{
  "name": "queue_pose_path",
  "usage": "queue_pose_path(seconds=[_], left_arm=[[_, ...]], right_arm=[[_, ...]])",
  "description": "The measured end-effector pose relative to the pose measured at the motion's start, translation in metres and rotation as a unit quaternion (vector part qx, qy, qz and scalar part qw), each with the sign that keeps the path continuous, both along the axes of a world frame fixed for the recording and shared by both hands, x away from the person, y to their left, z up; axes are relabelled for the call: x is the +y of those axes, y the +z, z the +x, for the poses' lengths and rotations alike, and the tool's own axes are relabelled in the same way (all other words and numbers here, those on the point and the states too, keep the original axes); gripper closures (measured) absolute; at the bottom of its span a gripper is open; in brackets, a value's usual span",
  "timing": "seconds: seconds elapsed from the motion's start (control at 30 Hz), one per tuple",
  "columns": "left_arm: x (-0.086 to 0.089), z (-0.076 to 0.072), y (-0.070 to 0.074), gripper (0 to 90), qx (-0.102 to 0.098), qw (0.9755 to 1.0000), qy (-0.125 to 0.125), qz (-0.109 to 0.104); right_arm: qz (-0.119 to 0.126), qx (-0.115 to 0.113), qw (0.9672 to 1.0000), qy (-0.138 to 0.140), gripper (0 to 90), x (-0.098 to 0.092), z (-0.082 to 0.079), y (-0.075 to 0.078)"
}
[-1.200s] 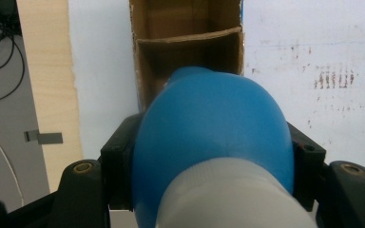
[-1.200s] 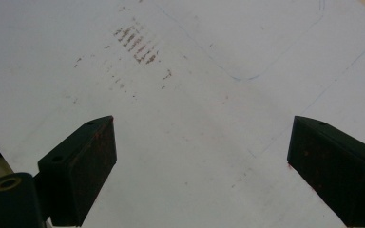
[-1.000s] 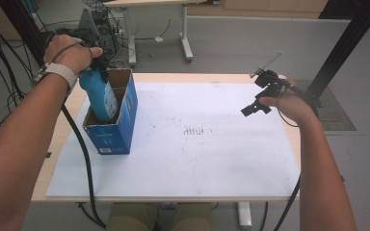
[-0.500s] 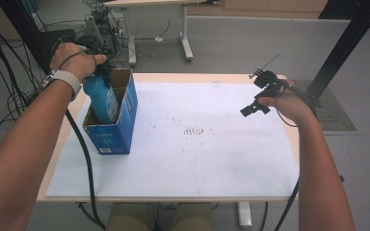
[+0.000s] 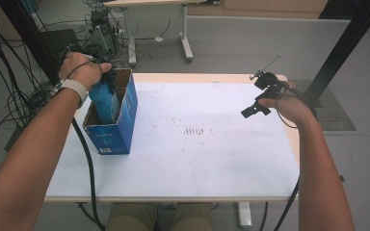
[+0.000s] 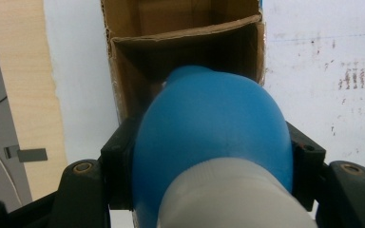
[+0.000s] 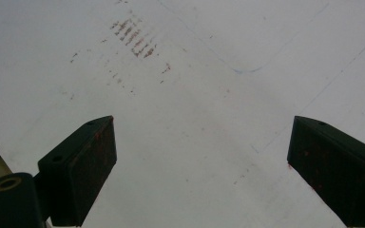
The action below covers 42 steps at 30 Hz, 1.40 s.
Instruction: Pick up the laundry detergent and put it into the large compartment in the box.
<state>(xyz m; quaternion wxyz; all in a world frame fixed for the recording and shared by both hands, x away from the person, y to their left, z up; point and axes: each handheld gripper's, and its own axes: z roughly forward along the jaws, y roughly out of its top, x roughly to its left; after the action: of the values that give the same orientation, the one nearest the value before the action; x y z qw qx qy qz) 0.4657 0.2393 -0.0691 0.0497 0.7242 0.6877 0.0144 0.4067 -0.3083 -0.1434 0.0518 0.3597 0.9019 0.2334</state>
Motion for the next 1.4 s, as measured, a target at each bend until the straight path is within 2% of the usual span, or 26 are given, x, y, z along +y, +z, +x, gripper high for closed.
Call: queue_pose_path(seconds=[0.97, 1.13, 1.4], left_arm=[[-0.005, -0.001, -0.033, 37.2, -0.006, 0.9999, -0.008, 0.007], [-0.006, 0.001, -0.039, 37.2, 0.001, 0.9999, -0.010, 0.007], [-0.008, 0.002, -0.045, 37.2, 0.001, 0.9999, -0.011, 0.011]], right_arm=[[0.001, 0.003, 1.0000, -0.002, 9.1, -0.001, 0.000, -0.004], [0.001, 0.004, 1.0000, -0.002, 9.0, -0.001, 0.000, -0.004], [0.001, 0.004, 1.0000, -0.004, 9.1, -0.003, -0.001, -0.005]])
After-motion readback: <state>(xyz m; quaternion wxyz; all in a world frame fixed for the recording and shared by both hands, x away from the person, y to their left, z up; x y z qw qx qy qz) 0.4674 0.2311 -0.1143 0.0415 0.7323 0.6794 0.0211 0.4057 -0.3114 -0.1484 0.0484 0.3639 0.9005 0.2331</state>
